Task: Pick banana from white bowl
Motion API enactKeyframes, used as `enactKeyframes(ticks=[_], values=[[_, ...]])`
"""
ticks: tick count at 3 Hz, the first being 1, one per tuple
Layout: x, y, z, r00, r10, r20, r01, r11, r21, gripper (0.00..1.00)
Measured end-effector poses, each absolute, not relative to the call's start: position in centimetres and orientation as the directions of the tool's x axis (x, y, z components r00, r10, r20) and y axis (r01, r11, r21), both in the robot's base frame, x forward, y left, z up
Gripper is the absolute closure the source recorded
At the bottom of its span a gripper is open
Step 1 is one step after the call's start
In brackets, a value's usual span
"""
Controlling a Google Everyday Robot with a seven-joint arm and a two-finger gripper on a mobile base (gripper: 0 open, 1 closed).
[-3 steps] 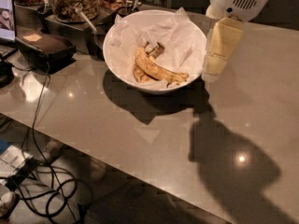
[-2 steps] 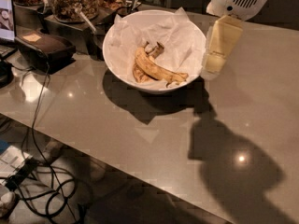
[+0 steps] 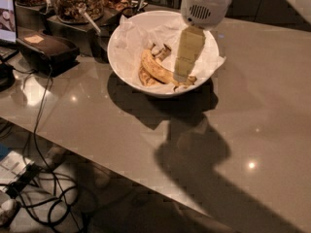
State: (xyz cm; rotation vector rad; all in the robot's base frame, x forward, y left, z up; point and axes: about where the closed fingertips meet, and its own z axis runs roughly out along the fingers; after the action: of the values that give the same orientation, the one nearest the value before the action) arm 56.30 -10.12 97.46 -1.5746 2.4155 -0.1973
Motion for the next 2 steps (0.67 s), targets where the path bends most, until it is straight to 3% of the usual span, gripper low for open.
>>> enactKeyframes(ticks=[2], values=[[57.54,-9.07,97.17,-0.434,-0.878,-0.201,-0.85,0.473,-0.232,0.0]])
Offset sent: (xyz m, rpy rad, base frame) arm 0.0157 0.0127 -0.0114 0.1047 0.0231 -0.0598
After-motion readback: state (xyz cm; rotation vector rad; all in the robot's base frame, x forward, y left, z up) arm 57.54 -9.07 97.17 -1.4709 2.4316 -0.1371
